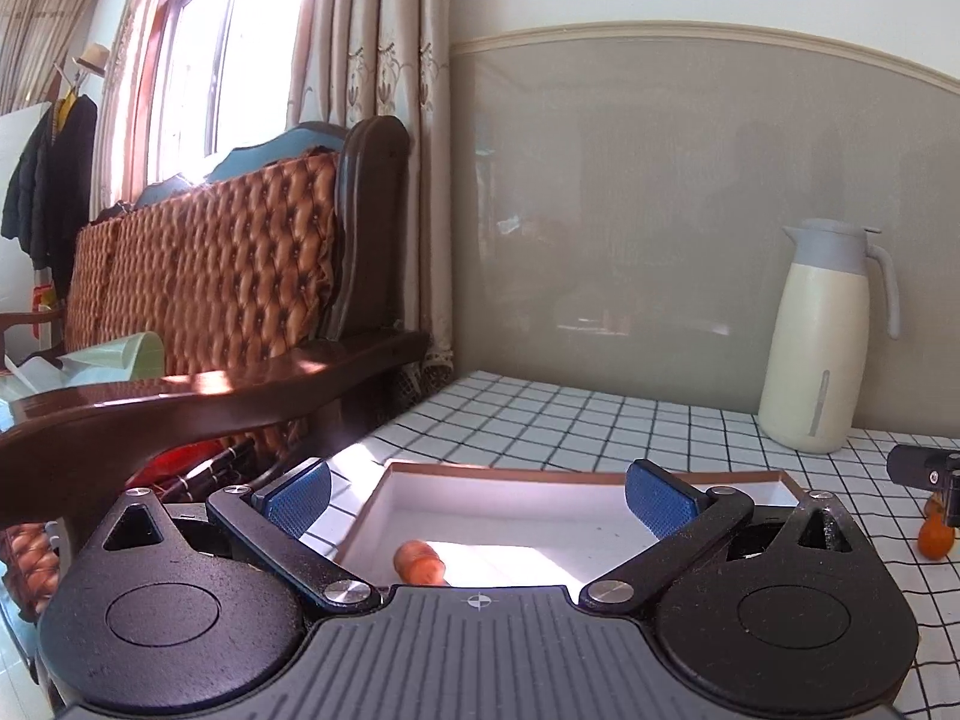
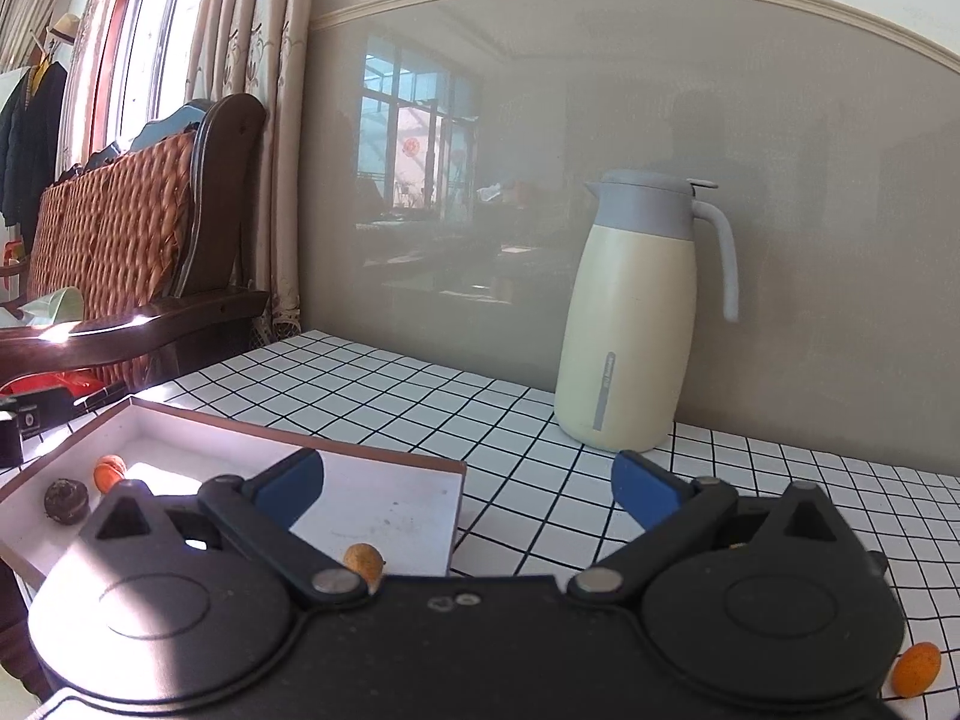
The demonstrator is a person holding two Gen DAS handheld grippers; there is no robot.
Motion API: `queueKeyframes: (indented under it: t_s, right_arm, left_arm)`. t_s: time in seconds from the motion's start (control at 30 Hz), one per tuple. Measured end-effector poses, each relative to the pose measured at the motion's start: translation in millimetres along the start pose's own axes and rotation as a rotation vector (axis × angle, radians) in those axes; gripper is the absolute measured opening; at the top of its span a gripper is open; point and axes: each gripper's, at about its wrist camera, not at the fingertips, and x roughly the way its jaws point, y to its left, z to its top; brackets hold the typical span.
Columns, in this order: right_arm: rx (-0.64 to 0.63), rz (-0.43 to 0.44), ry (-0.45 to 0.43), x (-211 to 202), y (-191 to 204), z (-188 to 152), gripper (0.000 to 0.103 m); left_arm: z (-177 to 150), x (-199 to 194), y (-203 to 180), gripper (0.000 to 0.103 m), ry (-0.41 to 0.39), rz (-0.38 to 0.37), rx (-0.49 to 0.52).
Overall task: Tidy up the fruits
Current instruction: 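Move both open grippers away from the box back over the fruits on the table, then grasp the orange carrot slice with the left gripper while the right grasps a large orange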
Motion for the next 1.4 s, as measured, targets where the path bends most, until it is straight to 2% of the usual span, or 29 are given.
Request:
queueKeyframes:
  t_s: [0.13,0.5,0.6,0.87,1.03,1.4]
  right_arm:
    - [-0.005,-0.019,-0.01,-15,-11,-3,0.096]
    - [-0.018,-0.092,0.002,-47,-49,-16,0.094]
    - [-0.019,-0.118,0.004,-55,-60,-22,0.093]
    - [0.015,-0.202,0.028,-71,-104,-36,0.088]
    - [0.029,-0.258,0.066,-77,-132,-52,0.082]
    - [0.082,-0.336,0.145,-80,-181,-79,0.073]
  left_arm:
    - [-4,-6,-16,0.103,0.034,-0.056,0.032]
    - [-3,-32,-73,0.103,-0.051,-0.143,0.093]
    - [-4,-35,-90,0.103,-0.061,-0.186,0.094]
    - [-12,-40,-142,0.103,-0.06,-0.295,0.133]
    - [-19,-40,-173,0.103,-0.045,-0.362,0.157]
    - [-36,-40,-237,0.103,-0.007,-0.467,0.223]
